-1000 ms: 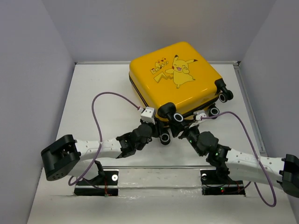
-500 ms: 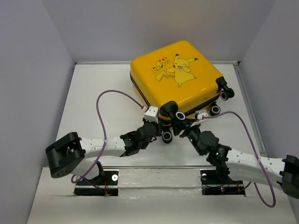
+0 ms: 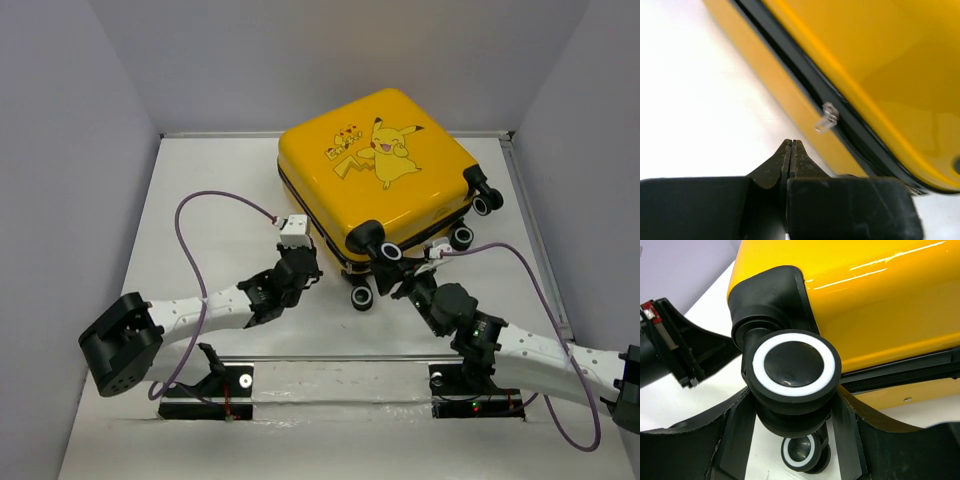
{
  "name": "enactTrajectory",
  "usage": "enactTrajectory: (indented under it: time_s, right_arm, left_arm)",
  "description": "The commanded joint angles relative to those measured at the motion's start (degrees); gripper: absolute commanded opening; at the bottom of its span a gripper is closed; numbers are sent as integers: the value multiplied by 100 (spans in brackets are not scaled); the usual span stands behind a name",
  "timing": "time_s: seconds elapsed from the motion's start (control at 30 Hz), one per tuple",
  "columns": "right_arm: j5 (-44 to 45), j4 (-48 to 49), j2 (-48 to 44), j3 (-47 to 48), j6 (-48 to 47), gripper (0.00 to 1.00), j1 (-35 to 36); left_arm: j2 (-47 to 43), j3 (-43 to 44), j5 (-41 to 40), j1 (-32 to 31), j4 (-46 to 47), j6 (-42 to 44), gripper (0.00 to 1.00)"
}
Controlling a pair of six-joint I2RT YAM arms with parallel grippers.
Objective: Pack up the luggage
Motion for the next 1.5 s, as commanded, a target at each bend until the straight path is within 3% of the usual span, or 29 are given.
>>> enactTrajectory:
  time_s: [0.0, 0.1, 0.17, 0.2, 0.33, 0.43, 0.47, 0.6, 0.7, 0.9, 0.97, 1.33, 1.47]
  right_arm:
    - [-91, 458, -443, 126, 77, 7, 147]
    - [-126, 299, -470, 170, 112, 7, 148]
    - [-135, 211, -400, 214, 130, 7, 148]
    - [-161, 255, -277, 258, 130, 7, 148]
    - [-258, 150, -31, 521, 86, 7, 148]
    - [-302, 106, 119, 689, 7, 7, 148]
    - [-311, 97, 154, 715, 7, 7, 148]
    - [-346, 254, 321, 733, 94, 7, 148]
    - [-434, 290, 497, 733, 121, 7, 148]
    - [-479, 633, 690, 575, 235, 7, 200]
    - [-548, 721, 726, 575, 253, 7, 200]
    - [-575, 748, 752, 487, 279, 7, 332]
    - [-557, 782, 770, 434, 349, 7, 332]
  left_arm:
    - [-384, 35, -602, 324, -401, 129, 6]
    - [-472, 133, -174, 579, -279, 191, 6]
    - [-578, 28, 755, 571, 185, 497, 6]
    - [-621, -182, 1665, 475, 614, 655, 6]
    - [-639, -605, 2535, 106, 978, 367, 6]
    - [-692, -799, 2343, -360, 1031, 340, 18]
    - [-692, -842, 2255, -431, 1066, 340, 30]
    - [-614, -896, 2132, -467, 1312, 367, 54]
    - [-456, -764, 2052, -458, 1356, 498, 63]
    - [230, -168, 1649, -344, 1339, 770, 64]
    - [467, -26, 1859, -221, 1313, 780, 62]
    - [442, 141, 911, -168, 1014, 876, 39]
    - [240, 45, 813, -168, 1066, 850, 55]
